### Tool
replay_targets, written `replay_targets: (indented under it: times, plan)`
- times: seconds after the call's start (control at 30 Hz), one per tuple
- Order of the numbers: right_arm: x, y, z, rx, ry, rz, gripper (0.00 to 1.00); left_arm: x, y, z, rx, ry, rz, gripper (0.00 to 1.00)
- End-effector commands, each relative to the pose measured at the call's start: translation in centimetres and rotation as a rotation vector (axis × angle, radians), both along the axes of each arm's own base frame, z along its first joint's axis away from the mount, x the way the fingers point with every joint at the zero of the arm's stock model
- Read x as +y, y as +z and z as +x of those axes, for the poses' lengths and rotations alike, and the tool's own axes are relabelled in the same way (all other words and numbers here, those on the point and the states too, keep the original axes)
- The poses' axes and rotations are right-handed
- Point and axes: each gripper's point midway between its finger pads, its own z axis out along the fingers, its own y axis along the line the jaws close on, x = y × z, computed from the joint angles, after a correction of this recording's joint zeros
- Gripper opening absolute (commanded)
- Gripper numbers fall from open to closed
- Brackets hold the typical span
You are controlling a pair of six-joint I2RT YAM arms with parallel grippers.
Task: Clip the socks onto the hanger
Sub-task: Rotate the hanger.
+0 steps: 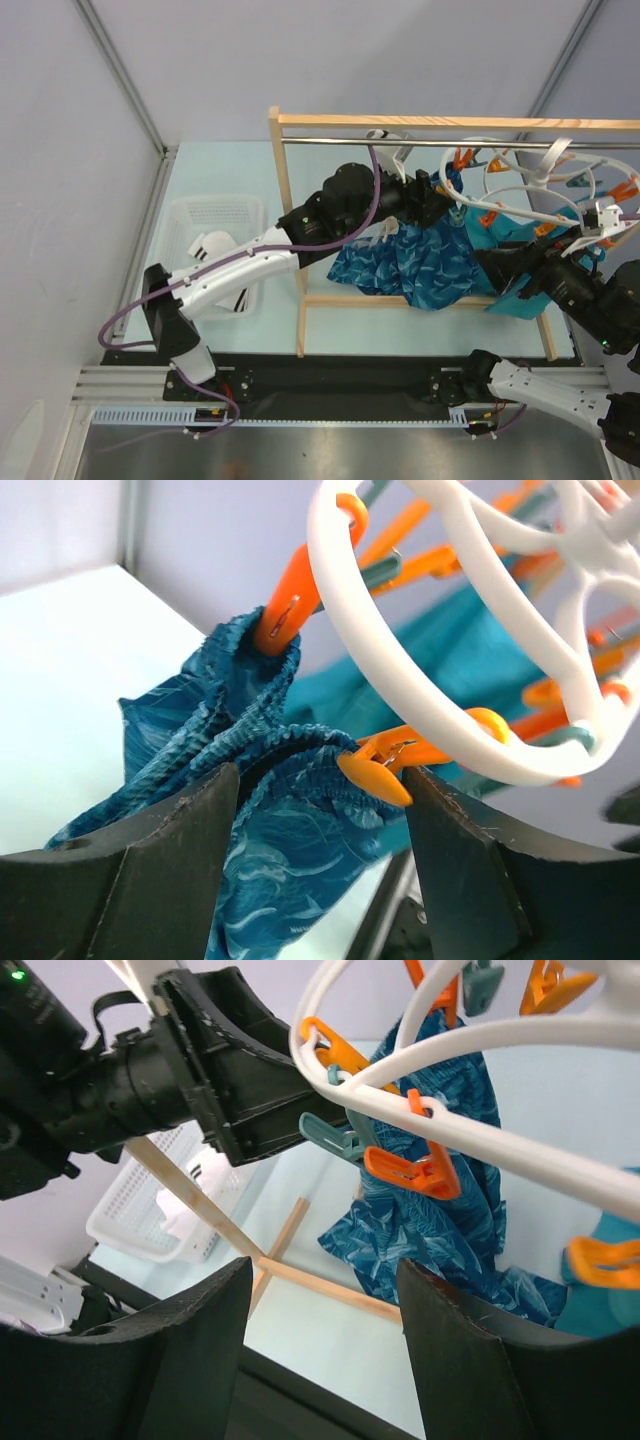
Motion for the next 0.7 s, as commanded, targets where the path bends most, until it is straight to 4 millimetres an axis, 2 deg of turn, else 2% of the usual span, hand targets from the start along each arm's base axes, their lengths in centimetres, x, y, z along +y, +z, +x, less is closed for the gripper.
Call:
replay_targets:
  times: [0.0,0.03,0.1,0.17,0.2,0.37,0.5,0.53,0.67]
  plan:
    - [-0.5,2.2,0.3,-0.023,-0.040,0.059,0.66,-0.2,1.6,0.9,-0.064,-0.033,0.029,0.73]
    - [-0.8,2.4,0.5,-0.028,-0.056,0.059,0.67,-0.3,2.6,1.1,-0.078,-0.039,0.022,0.73]
    - [-1.1,2.4,0.7,-0.027,-0.079,0.050,0.69,-0.2,2.2,2.2,-0.088,-0.021,0.050,0.73]
    - [-1.6,2.1,1.2,-0.027,-0.117,0.025,0.69,0.4,2.8,2.6,-0.097,-0.013,0.050,0.73]
    - [-1.8,1.9,1.5,-0.026,-0.139,0.008,0.69,0.7,2.5,2.8,-0.097,-0.006,0.056,0.73]
    - [-1.7,1.5,2.3,-0.035,-0.172,-0.013,0.68,1.6,2.9,2.5,-0.131,-0.007,0.076,0.73]
    - [-1.0,1.3,3.1,-0.032,-0.187,-0.033,0.68,2.5,3.8,1.3,-0.146,-0.034,0.062,0.73]
    - [-1.0,1.3,3.2,-0.034,-0.191,-0.034,0.68,2.6,3.1,1.3,-0.136,-0.035,0.072,0.73]
    - [-0.9,1.5,3.5,-0.036,-0.205,-0.035,0.67,3.9,3.4,0.2,-0.132,-0.042,0.058,0.80]
